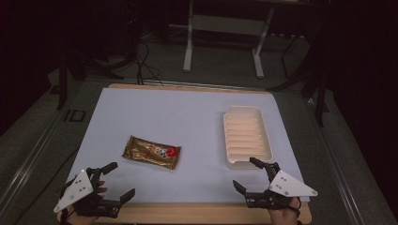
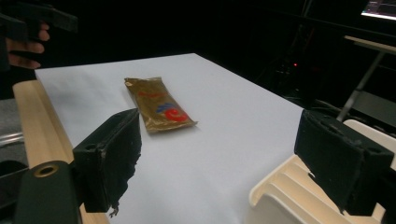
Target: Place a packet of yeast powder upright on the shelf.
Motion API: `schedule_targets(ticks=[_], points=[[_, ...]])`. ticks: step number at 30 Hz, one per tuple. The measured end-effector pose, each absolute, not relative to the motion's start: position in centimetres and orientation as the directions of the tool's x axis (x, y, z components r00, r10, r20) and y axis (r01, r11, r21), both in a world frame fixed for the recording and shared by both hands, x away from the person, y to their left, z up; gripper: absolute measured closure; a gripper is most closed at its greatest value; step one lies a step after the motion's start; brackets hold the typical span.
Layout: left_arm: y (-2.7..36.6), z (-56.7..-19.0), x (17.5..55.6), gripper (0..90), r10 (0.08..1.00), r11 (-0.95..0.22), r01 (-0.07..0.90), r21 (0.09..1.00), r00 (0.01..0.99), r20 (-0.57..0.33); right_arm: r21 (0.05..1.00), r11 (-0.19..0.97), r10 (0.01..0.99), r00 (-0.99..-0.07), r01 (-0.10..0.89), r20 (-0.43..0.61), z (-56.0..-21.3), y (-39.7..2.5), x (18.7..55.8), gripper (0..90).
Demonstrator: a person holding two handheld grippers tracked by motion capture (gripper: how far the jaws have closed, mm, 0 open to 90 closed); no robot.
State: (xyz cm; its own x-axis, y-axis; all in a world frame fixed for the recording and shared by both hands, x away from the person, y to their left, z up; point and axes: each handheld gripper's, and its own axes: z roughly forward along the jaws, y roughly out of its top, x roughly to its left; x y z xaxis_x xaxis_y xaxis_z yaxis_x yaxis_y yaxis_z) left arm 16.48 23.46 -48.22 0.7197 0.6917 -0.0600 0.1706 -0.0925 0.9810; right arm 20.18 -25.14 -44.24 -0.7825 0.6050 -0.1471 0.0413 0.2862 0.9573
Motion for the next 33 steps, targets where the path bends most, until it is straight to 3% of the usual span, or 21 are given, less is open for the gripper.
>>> schedule_targets(ticks=[5,8,22,27,33], points=[[23.2,-48.1,16.4,1.2,0.680,-0.102,0.160,0.982,0.732,-0.049,0.955,0.291,0.609,-0.780,0.053,-0.142,-44.2,-25.1,20.2,14.7],[22.9,-48.0,16.3,1.2,0.663,-0.102,0.150,0.984,0.747,-0.045,0.954,0.277,0.610,-0.788,0.115,-0.082,-44.0,-25.1,20.3,14.7],[22.1,-45.9,16.2,1.3,0.677,-0.096,0.114,0.989,0.735,-0.019,0.950,0.304,0.606,-0.785,0.078,-0.130,-43.4,-24.6,19.6,14.4],[22.1,-45.1,17.2,1.3,0.715,-0.089,0.188,0.978,0.696,-0.068,0.953,0.296,0.614,-0.777,0.067,-0.136,-43.2,-24.5,19.5,14.4],[22.3,-44.0,18.6,1.3,0.748,-0.085,0.210,0.974,0.659,-0.077,0.957,0.279,0.601,-0.791,0.075,-0.114,-43.1,-24.4,19.5,13.7]])
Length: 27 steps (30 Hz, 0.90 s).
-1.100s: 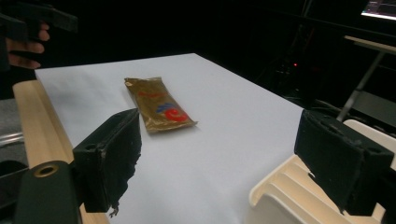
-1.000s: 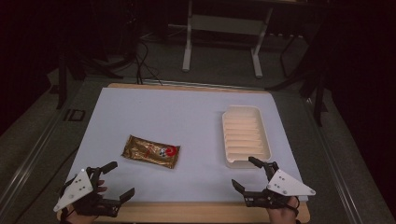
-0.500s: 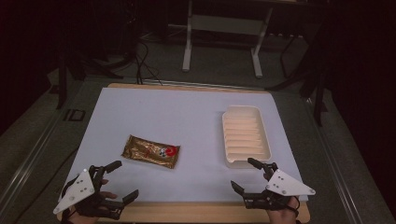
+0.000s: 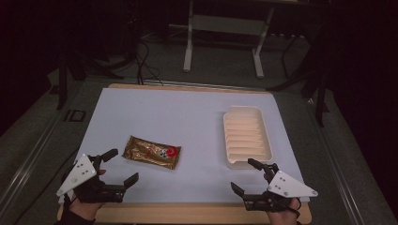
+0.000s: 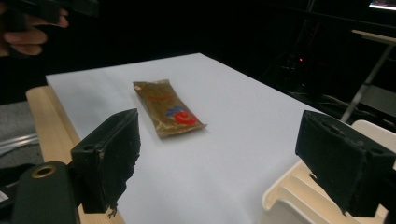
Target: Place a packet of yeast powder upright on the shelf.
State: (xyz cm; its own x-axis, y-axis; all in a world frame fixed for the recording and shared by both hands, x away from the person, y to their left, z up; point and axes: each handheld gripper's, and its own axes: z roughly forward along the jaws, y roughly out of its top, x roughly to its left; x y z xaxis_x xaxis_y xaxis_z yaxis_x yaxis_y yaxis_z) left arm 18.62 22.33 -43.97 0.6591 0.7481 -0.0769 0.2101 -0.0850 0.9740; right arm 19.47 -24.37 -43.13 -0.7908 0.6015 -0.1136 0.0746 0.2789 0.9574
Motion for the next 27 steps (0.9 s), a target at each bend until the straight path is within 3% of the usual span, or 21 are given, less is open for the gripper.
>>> schedule_targets(ticks=[8,12,15,27], points=[[22.7,-42.8,20.5,1.3,0.770,-0.079,0.225,0.971,0.633,-0.084,0.957,0.281,0.608,-0.784,0.068,-0.123,-43.1,-24.4,19.6,13.4],[23.1,-42.6,22.5,2.2,0.815,-0.105,0.272,0.957,0.575,-0.074,0.962,0.265,0.593,-0.798,0.064,-0.110,-43.0,-24.3,19.5,10.4],[23.3,-43.1,23.6,2.2,0.816,-0.095,0.324,0.941,0.566,-0.113,0.966,0.252,0.586,-0.803,0.054,-0.108,-42.9,-24.1,19.4,10.4],[23.2,-46.4,27.0,7.1,0.876,-0.129,0.462,0.878,0.468,-0.117,0.964,0.262,0.570,-0.814,0.047,-0.115,-42.9,-23.7,19.0,11.4]])
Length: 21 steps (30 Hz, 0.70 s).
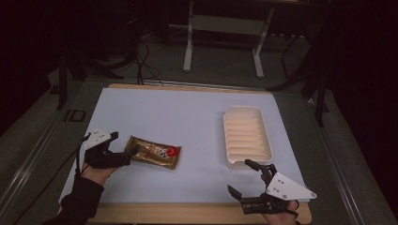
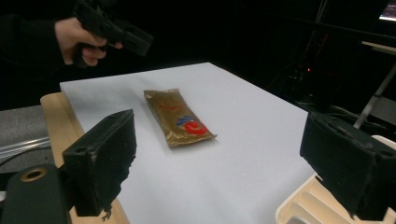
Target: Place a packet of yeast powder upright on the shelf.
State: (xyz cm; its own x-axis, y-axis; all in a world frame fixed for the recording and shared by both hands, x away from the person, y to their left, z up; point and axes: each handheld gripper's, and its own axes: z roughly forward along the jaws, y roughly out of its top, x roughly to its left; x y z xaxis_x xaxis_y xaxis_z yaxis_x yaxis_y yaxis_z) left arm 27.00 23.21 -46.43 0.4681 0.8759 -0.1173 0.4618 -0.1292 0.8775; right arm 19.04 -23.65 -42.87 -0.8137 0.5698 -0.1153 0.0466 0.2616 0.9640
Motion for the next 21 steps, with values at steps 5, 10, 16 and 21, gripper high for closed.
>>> schedule_targets(ticks=[5,10,16,21], points=[[23.7,-48.1,28.1,9.2,0.878,-0.120,0.521,0.845,0.453,-0.154,0.963,0.265,0.567,-0.815,0.047,-0.116,-42.9,-23.6,19.0,11.6],[24.1,-49.4,28.9,13.0,0.891,-0.117,0.550,0.827,0.425,-0.157,0.962,0.267,0.565,-0.817,0.052,-0.113,-43.0,-23.6,19.1,12.3],[24.7,-50.8,29.7,15.2,0.904,-0.120,0.589,0.799,0.397,-0.157,0.961,0.269,0.567,-0.816,0.058,-0.110,-43.1,-23.6,19.2,12.4],[24.9,-52.0,30.1,16.1,0.899,-0.125,0.637,0.761,0.397,-0.185,0.961,0.271,0.564,-0.819,0.062,-0.107,-43.2,-23.6,19.2,12.4]])
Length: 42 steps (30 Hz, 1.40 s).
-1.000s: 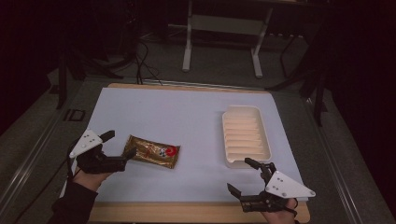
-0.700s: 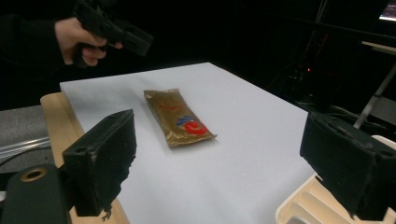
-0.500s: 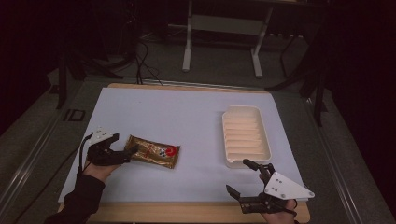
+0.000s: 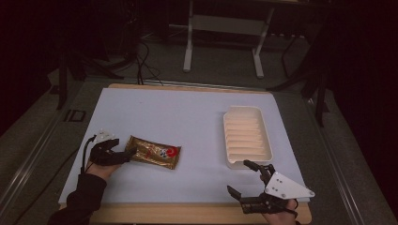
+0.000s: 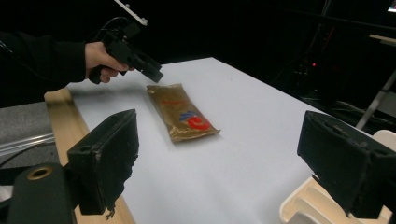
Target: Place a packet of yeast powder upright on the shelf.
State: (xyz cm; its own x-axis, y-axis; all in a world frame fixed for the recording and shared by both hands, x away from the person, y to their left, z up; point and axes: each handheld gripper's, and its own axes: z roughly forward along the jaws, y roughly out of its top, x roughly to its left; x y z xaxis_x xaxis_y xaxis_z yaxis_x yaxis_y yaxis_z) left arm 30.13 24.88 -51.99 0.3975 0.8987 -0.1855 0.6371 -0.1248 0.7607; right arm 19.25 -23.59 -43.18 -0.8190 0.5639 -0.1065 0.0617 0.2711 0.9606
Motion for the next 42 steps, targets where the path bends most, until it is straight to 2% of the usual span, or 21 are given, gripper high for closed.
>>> schedule_targets(ticks=[8,14,19,21,26,28,34,42], points=[[25.1,-53.3,30.5,21.5,0.896,-0.130,0.689,0.713,0.389,-0.212,0.958,0.277,0.554,-0.827,0.075,-0.096,-43.3,-23.5,19.4,12.5],[25.0,-54.2,30.7,36.2,0.892,-0.132,0.704,0.698,0.391,-0.227,0.957,0.279,0.553,-0.828,0.078,-0.094,-43.4,-23.5,19.4,13.1],[24.5,-54.7,30.5,38.1,0.896,-0.136,0.707,0.694,0.387,-0.219,0.957,0.279,0.555,-0.826,0.079,-0.094,-43.4,-23.5,19.4,13.1],[24.3,-54.8,30.3,41.4,0.903,-0.158,0.696,0.701,0.388,-0.182,0.956,0.283,0.555,-0.826,0.078,-0.097,-43.4,-23.5,19.4,13.1],[23.8,-54.6,30.0,60.3,0.911,-0.175,0.702,0.690,0.382,-0.157,0.955,0.285,0.552,-0.828,0.079,-0.096,-43.4,-23.4,19.4,13.1],[23.4,-54.5,29.8,70.7,0.915,-0.226,0.691,0.687,0.392,-0.092,0.955,0.285,0.552,-0.828,0.080,-0.095,-43.4,-23.4,19.5,13.1],[22.9,-54.5,29.6,88.0,0.930,-0.205,0.700,0.684,0.358,-0.088,0.955,0.283,0.551,-0.830,0.089,-0.086,-43.5,-23.4,19.6,13.1],[23.0,-52.8,29.6,90.0,0.920,-0.212,0.676,0.706,0.381,-0.089,0.957,0.275,0.560,-0.824,0.091,-0.082,-43.4,-23.6,19.6,13.1]])
